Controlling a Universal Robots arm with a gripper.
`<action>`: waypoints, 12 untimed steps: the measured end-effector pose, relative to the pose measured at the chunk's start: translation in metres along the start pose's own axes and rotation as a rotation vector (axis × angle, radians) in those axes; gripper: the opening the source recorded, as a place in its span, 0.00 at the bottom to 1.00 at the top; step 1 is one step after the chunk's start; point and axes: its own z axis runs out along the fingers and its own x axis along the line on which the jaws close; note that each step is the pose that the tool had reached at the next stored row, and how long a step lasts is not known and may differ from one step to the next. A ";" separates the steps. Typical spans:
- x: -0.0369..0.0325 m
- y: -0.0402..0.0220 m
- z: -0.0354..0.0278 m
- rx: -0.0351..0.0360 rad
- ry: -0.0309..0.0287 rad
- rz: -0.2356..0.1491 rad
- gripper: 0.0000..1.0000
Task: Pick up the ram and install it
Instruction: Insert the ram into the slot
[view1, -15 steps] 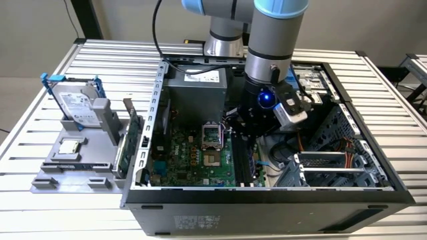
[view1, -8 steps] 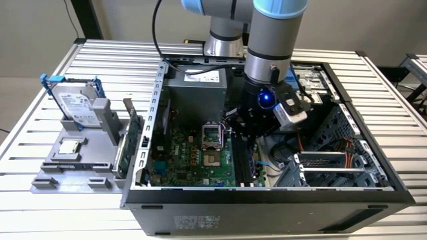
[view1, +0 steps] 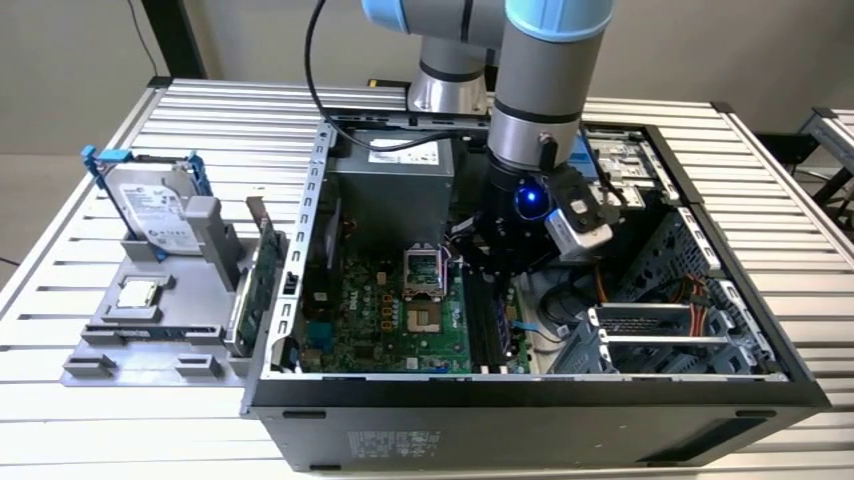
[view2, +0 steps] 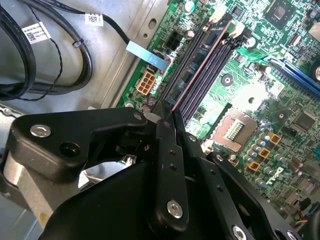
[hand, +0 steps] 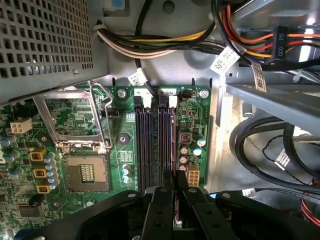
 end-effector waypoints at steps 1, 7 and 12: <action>0.0000 0.0001 0.0000 0.0001 0.0000 0.000 0.00; 0.0001 0.0004 0.0019 -0.0039 0.0001 0.000 0.00; 0.0001 0.0007 0.0030 -0.0062 0.0001 0.000 0.00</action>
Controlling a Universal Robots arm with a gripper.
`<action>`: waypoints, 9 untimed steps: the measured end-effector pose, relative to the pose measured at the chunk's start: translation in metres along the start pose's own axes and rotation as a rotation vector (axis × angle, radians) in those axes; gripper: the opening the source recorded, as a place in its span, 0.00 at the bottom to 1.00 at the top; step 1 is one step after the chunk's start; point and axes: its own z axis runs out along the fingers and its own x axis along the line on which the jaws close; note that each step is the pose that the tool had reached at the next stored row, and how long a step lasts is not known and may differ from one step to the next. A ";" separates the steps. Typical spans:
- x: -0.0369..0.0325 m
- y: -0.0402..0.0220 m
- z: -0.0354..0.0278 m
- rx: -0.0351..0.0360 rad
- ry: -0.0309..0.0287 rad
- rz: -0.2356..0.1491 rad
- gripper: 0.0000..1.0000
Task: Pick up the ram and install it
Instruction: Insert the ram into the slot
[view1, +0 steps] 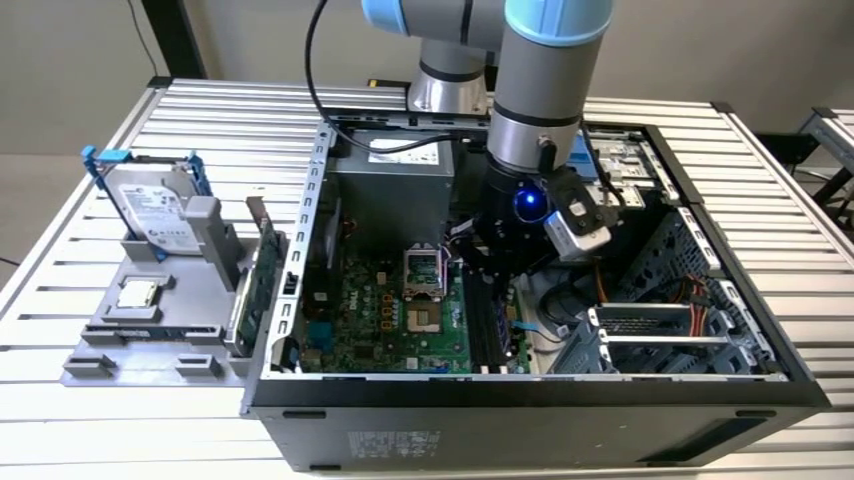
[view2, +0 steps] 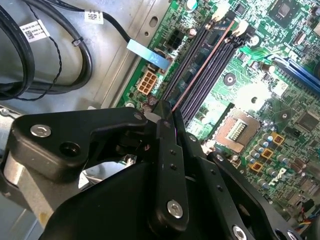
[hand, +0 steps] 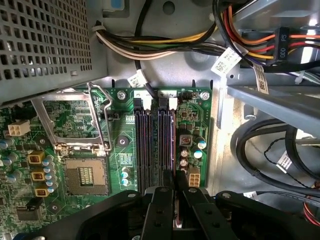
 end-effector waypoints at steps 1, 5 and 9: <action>0.0000 0.0000 0.0000 -0.0002 0.0000 0.000 0.00; 0.0000 0.0000 0.0005 -0.0105 -0.0009 0.000 0.00; 0.0000 -0.0012 0.0017 -0.0590 -0.0088 0.003 0.00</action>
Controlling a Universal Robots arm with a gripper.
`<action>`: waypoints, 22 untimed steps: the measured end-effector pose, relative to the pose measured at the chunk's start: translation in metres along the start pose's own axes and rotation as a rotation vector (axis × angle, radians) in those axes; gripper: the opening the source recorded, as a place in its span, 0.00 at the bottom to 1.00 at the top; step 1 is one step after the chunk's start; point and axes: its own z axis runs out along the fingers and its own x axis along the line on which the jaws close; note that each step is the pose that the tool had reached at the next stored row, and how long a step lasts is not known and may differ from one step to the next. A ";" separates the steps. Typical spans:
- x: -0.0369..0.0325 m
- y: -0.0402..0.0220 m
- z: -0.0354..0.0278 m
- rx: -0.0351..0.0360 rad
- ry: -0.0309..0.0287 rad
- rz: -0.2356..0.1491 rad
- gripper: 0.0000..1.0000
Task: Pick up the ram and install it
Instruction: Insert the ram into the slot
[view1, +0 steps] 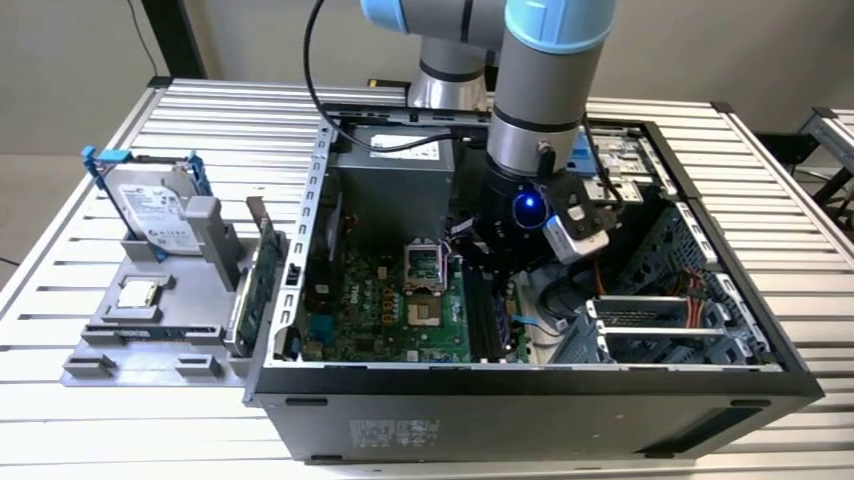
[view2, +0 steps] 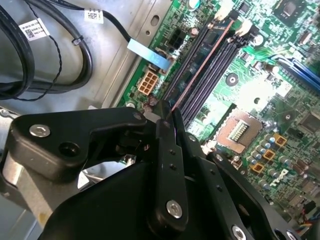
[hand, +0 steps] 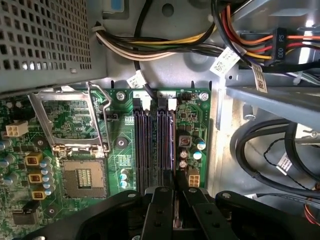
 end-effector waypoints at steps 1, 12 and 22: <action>0.0000 -0.0007 0.0001 -0.0057 -0.0005 0.000 0.00; 0.0001 -0.0050 0.0015 -0.0217 -0.0003 0.008 0.00; 0.0003 -0.0046 0.0083 -0.0209 0.0018 0.021 0.00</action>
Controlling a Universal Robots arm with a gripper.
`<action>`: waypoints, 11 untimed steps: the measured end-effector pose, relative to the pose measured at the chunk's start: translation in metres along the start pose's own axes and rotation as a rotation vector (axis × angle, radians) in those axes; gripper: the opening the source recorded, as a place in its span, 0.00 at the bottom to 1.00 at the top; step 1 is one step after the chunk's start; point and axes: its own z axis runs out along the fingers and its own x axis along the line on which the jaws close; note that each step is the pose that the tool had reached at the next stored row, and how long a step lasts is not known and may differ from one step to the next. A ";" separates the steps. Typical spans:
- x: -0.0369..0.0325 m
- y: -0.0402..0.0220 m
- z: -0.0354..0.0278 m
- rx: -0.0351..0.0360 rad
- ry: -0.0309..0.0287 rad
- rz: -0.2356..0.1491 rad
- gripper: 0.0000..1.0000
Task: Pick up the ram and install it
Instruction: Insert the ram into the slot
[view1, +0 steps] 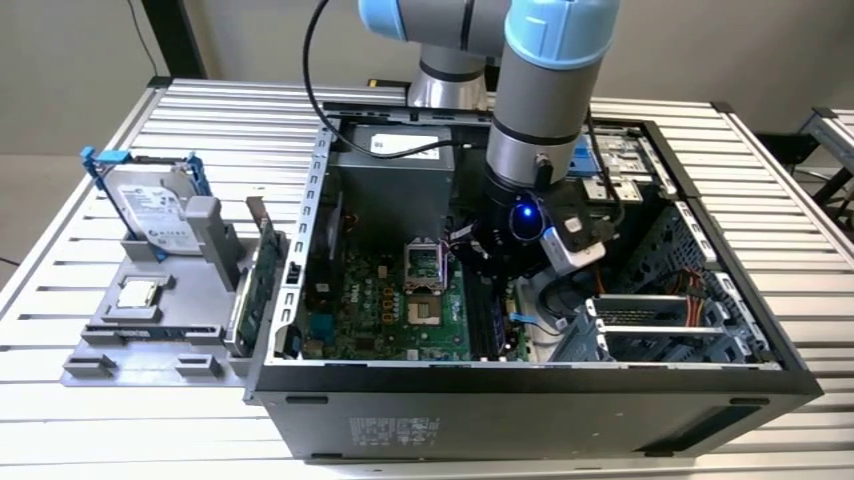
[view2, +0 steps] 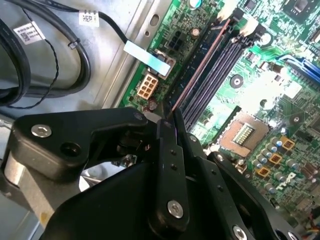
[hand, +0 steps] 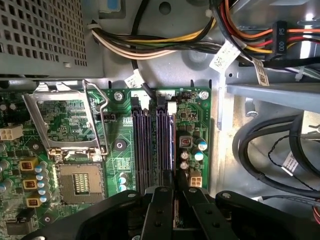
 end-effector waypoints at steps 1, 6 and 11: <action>0.0000 0.0000 0.0002 -0.0004 0.0001 0.000 0.00; -0.0001 0.0004 0.0010 -0.0026 0.0007 0.000 1.00; -0.0004 -0.0014 -0.0111 -0.0007 0.0023 0.002 1.00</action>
